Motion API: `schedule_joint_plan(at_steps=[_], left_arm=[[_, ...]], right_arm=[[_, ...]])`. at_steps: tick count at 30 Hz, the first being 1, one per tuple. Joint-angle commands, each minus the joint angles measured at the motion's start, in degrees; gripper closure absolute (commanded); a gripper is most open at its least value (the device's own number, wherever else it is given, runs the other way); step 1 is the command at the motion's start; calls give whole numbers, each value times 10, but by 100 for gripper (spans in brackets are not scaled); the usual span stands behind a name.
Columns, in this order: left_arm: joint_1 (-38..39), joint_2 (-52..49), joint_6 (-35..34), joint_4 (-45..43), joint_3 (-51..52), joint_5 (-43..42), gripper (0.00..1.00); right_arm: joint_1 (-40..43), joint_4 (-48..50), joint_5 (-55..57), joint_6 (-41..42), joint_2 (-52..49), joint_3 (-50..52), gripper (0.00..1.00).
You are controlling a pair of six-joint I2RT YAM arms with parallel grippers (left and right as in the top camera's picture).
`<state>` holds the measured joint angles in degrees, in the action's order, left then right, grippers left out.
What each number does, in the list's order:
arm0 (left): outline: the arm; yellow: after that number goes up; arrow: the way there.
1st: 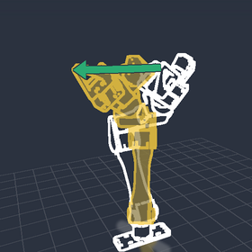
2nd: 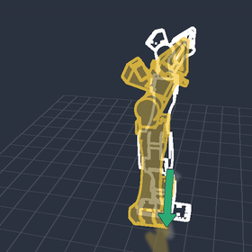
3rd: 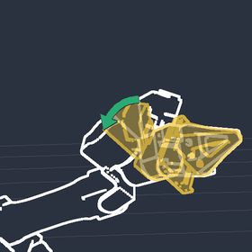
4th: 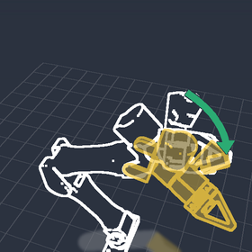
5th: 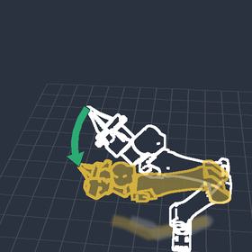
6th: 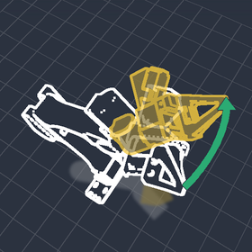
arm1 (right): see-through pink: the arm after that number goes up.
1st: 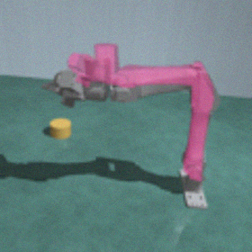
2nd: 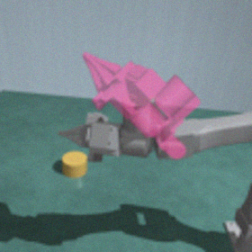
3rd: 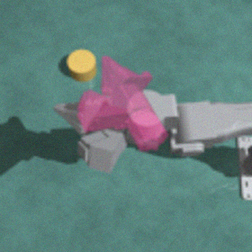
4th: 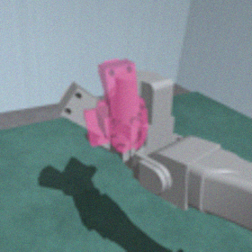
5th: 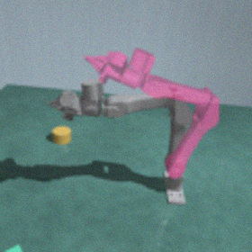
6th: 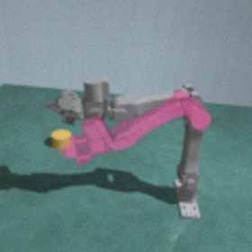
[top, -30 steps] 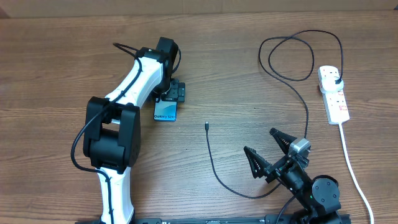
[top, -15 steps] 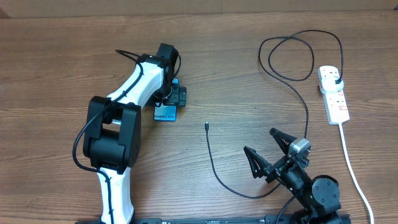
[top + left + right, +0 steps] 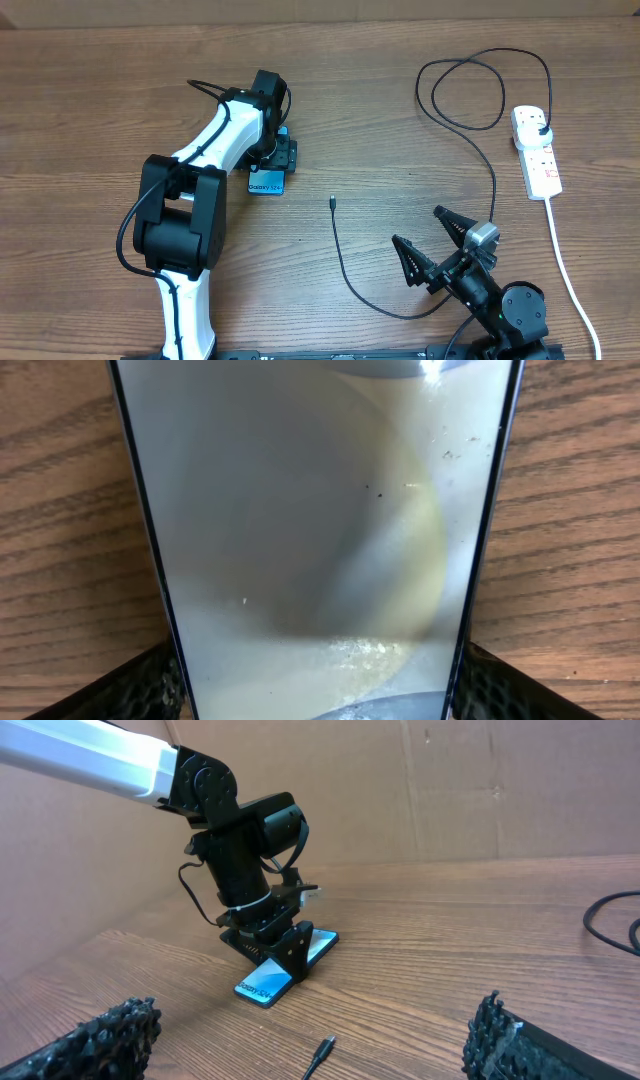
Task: Plug charger to phone and switch on socket
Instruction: 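Close the left gripper on the phone's long edges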
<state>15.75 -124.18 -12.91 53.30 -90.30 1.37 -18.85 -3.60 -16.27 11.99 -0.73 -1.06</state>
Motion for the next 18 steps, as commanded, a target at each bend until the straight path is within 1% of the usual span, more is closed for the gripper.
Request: schedule_joint_plan(at_steps=[1,14,18], left_arm=[[0,-12,13,3,22,16,20],[0,-12,10,4,22,16,27],[0,-12,9,9,22,16,34]], right_arm=[[-2,3,2,-1,6,6,0],[-2,3,2,-1,6,6,0],[-2,3,2,-1,6,6,0]])
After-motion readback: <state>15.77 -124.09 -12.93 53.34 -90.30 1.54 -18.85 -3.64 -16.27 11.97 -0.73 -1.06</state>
